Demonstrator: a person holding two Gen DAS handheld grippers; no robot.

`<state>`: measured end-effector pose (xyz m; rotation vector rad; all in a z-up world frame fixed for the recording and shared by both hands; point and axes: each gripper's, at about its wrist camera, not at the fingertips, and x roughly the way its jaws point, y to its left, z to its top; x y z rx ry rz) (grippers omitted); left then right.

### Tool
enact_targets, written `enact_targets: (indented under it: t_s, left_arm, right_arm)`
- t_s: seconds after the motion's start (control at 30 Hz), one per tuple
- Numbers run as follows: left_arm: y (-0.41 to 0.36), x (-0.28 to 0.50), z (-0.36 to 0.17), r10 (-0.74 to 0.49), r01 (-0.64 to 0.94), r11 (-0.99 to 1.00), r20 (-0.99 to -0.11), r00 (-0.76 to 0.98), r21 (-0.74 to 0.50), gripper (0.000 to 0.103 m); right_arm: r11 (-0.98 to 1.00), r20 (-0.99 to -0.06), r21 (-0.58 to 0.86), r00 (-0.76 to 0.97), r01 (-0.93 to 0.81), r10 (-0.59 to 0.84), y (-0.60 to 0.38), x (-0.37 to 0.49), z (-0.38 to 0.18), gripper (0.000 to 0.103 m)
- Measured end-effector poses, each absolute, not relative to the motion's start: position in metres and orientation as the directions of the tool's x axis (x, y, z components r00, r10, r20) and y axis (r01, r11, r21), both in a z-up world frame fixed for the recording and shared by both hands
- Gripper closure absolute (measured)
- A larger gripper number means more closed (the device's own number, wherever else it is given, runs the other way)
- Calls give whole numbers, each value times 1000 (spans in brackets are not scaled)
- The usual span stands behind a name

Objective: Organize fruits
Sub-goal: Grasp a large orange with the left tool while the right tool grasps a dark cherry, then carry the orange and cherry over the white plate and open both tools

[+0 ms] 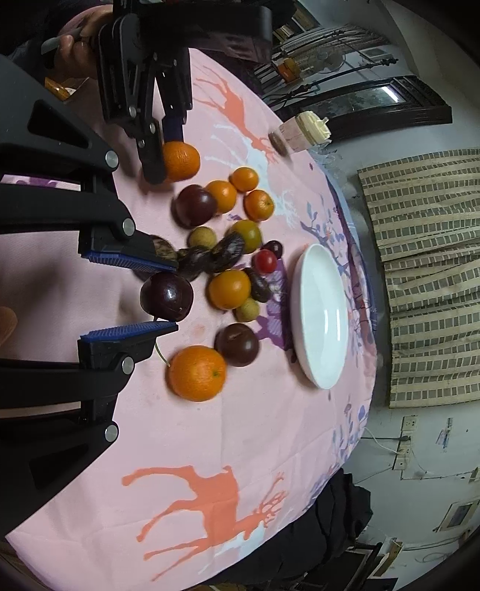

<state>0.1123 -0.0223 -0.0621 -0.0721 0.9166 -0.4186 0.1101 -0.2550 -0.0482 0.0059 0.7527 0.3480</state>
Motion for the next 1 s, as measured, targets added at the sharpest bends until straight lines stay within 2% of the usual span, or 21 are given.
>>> enact_targets:
  t_s: [0.17, 0.3, 0.53, 0.77, 0.83, 0.87, 0.9, 1.0]
  left_arm:
    - [-10, 137, -15, -404, 337, 911, -671, 622, -237, 63]
    - [-9, 202, 5, -356, 303, 932, -654, 667, -199, 62]
    - [-26, 341, -9, -243, 205, 968, -733, 636, -144, 62]
    - [-37, 391, -38, -195, 156, 979, -815, 546, -130, 61]
    - [-35, 389, -39, -175, 145, 983, -818, 548, -113, 59]
    - [-33, 385, -35, -163, 139, 985, -813, 559, -102, 56]
    - [-30, 377, -29, -149, 129, 988, -802, 579, -90, 47]
    - [-17, 353, -8, -125, 99, 992, -754, 645, -79, 19]
  right_arm:
    - [933, -607, 117, 719, -340, 338, -247, 147, -16, 76]
    - [932, -592, 142, 725, -334, 350, -235, 212, -1, 76]
    - [953, -711, 214, 636, -213, 301, -221, 342, -23, 76]
    - [968, -770, 180, 587, -177, 251, -208, 381, -53, 73]
    - [971, -771, 165, 592, -172, 236, -209, 379, -55, 62]
    - [973, -770, 165, 596, -163, 230, -211, 378, -53, 52]
    - [973, -761, 175, 606, -150, 230, -216, 372, -49, 41]
    - [966, -726, 227, 639, -126, 254, -232, 347, -32, 22]
